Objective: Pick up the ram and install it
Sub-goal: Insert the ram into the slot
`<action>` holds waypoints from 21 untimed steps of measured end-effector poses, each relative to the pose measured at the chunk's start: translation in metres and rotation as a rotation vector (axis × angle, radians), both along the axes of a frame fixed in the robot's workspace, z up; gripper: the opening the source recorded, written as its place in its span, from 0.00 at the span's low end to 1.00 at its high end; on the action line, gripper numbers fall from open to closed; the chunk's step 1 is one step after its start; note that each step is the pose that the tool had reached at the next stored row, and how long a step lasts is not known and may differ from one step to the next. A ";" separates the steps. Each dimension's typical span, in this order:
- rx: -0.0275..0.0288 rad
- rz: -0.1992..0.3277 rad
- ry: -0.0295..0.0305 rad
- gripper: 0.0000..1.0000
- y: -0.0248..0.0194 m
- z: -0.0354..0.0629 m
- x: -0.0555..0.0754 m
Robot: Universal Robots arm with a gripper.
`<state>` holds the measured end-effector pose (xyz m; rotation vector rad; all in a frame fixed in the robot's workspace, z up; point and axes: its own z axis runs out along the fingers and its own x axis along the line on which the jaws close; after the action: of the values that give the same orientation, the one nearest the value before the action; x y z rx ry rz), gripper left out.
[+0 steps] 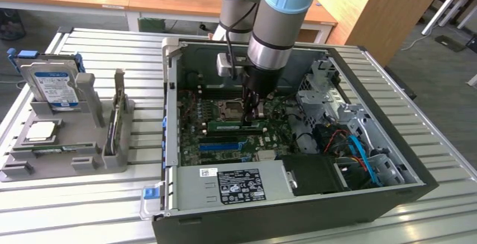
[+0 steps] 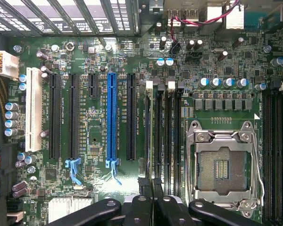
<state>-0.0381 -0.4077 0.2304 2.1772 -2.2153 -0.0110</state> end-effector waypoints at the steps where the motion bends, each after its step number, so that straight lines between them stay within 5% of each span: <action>1: 0.0000 0.000 0.0000 0.12 0.0000 0.0000 0.000; 21: 0.0000 0.002 -0.0001 0.12 0.0000 -0.0010 0.000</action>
<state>-0.0378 -0.4077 0.2294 2.1790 -2.2135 -0.0109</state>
